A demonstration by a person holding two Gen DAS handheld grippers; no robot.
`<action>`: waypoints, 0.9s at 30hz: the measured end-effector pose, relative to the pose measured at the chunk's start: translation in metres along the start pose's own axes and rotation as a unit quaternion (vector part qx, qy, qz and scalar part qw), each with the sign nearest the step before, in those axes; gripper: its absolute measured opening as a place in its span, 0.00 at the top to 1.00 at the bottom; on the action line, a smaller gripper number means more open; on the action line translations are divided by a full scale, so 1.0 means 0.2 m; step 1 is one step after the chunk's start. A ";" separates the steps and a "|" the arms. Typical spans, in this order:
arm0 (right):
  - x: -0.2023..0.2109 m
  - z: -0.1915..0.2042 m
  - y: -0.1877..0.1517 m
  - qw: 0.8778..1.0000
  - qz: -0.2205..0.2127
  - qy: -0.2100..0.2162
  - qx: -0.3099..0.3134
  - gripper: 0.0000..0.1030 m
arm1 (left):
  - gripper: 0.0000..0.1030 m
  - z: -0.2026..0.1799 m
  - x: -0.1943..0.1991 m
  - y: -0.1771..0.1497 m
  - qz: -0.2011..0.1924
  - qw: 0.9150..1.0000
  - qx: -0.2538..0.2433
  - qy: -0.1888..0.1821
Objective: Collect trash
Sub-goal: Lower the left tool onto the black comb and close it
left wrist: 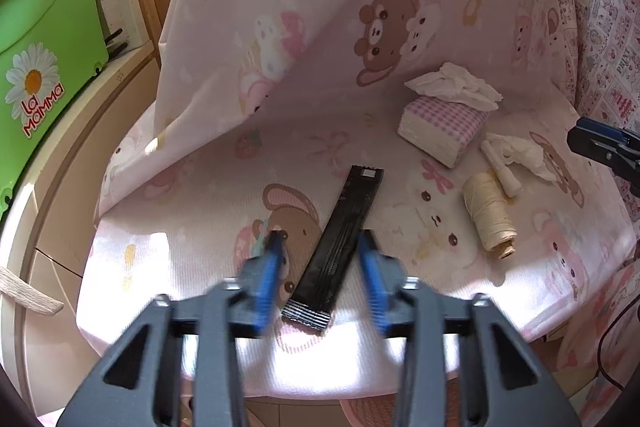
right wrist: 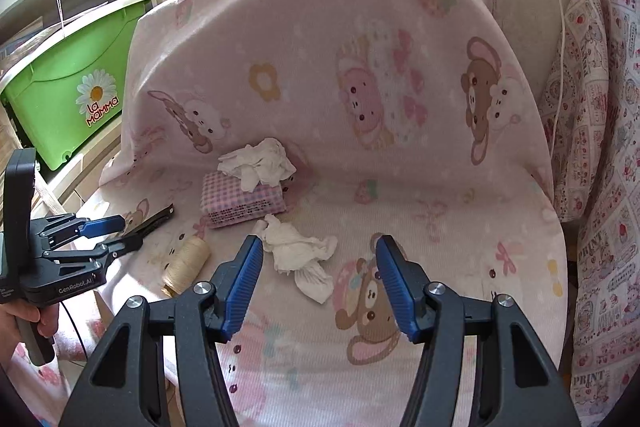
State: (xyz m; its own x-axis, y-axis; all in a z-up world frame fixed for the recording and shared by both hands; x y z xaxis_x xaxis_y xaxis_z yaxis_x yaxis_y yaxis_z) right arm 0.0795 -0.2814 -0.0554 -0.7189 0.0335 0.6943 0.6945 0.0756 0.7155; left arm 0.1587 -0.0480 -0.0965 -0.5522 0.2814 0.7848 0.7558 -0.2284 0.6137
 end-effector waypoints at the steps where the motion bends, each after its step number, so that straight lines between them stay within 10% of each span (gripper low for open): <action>1: 0.00 0.00 0.00 1.000 0.001 -0.002 0.000 0.41 | 0.80 -0.01 0.00 0.00 -0.007 1.000 -0.002 0.008; 11: -0.03 0.02 0.00 1.000 0.006 -0.004 0.009 0.41 | 1.00 0.04 0.23 0.08 -0.088 0.995 0.035 0.002; 14: -0.05 0.02 -0.01 1.000 0.017 -0.004 0.002 0.41 | 0.90 0.08 0.19 0.07 -0.057 0.997 0.045 -0.016; 17: -0.06 0.02 0.00 1.000 0.017 0.001 -0.007 0.41 | 0.60 0.07 0.13 0.05 -0.031 0.998 0.049 -0.031; 23: -0.07 0.01 0.01 1.000 0.015 -0.003 -0.009 0.41 | 0.60 0.02 0.04 0.02 -0.017 0.999 0.019 -0.020; 27: -0.08 0.00 0.01 1.000 0.016 -0.005 -0.012 0.41 | 0.84 -0.01 0.01 0.00 -0.019 1.000 -0.003 0.000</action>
State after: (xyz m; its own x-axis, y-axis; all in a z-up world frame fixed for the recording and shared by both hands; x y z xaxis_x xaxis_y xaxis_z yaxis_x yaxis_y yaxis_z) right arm 0.0918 -0.2817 -0.0646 -0.6959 0.0463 0.7166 0.7181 0.0494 0.6942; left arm 0.1579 -0.0488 -0.0955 -0.5810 0.2895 0.7607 0.7318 -0.2233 0.6439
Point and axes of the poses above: each gripper's, at about its wrist camera, not at the fingertips, and x roughly against the way its jaws point, z to its left, y to its top, the point moved 3 cm from there along -x, roughly the way its jaws point, and after that the axes turned 11 degrees about x, right-handed, at the moved point
